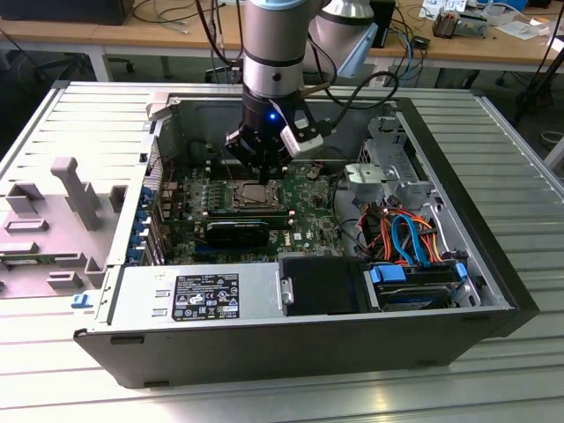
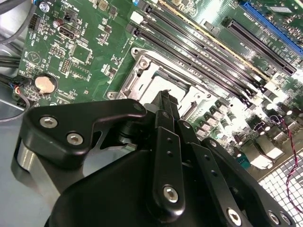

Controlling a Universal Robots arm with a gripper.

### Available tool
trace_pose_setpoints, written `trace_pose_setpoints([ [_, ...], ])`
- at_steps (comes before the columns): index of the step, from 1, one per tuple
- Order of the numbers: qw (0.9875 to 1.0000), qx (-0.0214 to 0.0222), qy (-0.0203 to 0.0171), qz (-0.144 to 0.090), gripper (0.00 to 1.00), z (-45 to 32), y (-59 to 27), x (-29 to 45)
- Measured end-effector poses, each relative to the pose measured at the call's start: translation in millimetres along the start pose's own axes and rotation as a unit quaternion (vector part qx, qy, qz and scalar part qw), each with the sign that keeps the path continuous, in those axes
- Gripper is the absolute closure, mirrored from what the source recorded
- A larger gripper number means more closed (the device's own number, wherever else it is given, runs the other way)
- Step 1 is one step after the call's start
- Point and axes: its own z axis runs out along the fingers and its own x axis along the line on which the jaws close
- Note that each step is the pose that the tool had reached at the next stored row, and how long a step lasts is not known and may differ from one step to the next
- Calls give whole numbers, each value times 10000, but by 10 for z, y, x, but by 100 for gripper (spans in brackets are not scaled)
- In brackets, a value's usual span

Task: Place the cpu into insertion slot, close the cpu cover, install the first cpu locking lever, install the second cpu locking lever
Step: 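Install the first cpu locking lever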

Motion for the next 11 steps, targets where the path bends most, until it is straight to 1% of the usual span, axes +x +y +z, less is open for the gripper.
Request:
trace_pose_setpoints([
  [4, 10000, 0, 0, 0, 89, 1, 1, 26],
  [11, 10000, -2, 0, 0, 89, -7, 0, 29],
])
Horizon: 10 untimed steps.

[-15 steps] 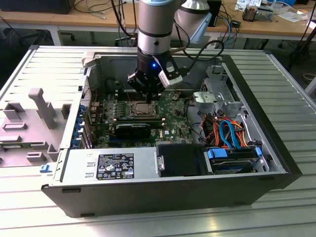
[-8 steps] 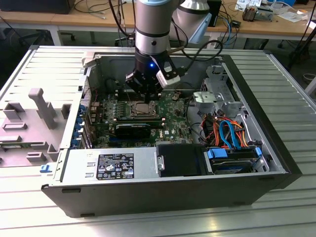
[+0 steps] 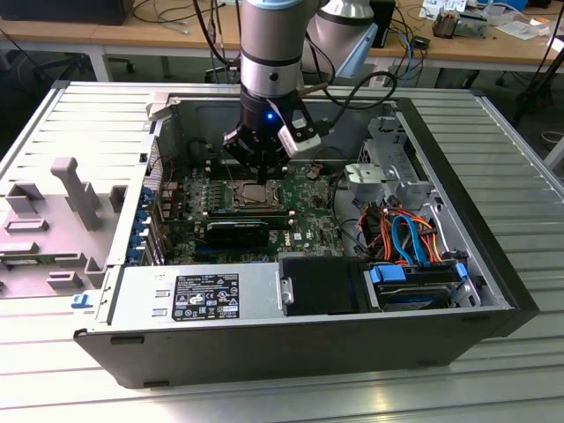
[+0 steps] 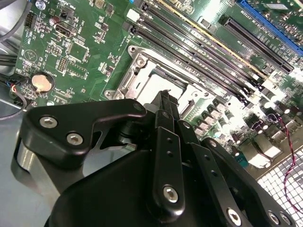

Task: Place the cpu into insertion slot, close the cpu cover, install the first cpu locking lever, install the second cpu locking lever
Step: 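Install the first cpu locking lever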

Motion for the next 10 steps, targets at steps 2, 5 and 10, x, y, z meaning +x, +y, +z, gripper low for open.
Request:
trace_pose_setpoints([
  [2, 10000, -5, -1, 0, 89, -8, 1, 0],
  [5, 10000, -17, -1, -1, 89, -11, 5, 42],
  [10, 10000, -31, -6, -1, 89, -6, 24, 175],
])
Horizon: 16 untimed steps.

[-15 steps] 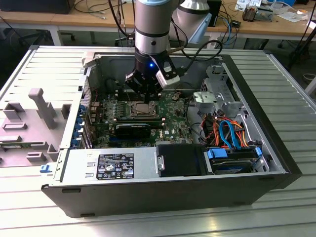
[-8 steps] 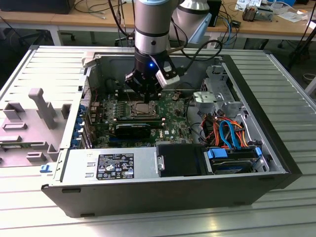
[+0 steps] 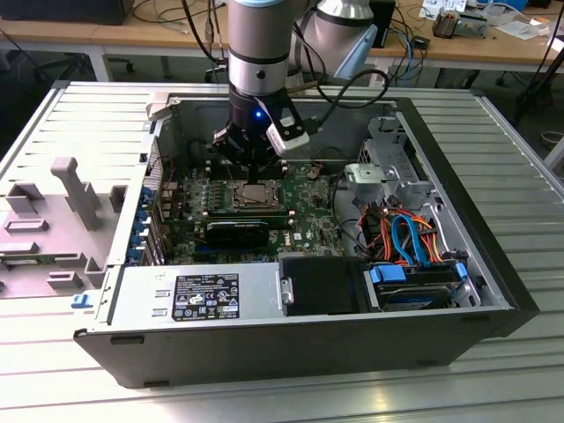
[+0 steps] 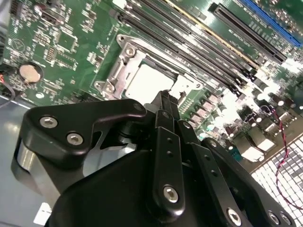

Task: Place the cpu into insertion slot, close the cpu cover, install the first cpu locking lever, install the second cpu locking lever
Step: 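Install the first cpu locking lever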

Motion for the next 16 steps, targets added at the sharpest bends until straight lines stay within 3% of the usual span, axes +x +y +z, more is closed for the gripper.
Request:
trace_pose_setpoints([
  [7, 10000, -1, -1, 0, 89, 4, 10, 153],
  [16, 10000, -1, -1, 0, 89, 8, 14, 272],
])
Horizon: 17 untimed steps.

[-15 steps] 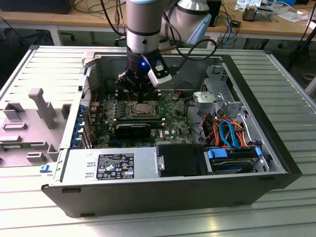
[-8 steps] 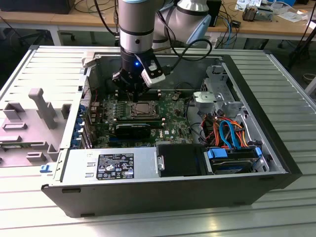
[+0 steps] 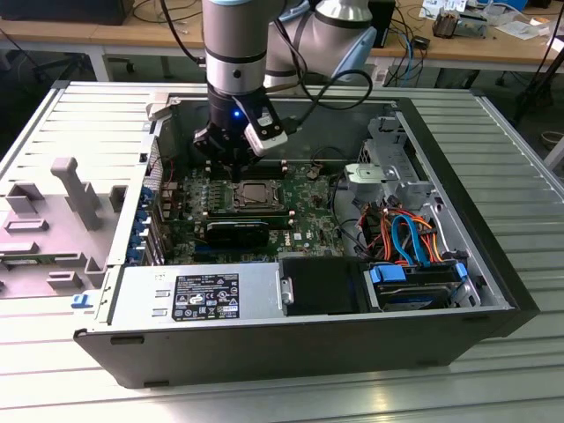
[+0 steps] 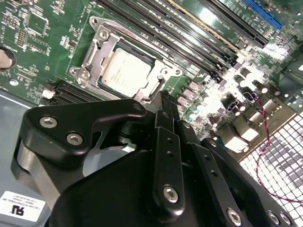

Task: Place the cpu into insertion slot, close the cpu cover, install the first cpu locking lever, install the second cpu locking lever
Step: 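Install the first cpu locking lever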

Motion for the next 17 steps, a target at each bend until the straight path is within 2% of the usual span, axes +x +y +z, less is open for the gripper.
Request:
trace_pose_setpoints([
  [17, 10000, 0, 0, 0, 89, 5, 6, 174],
])
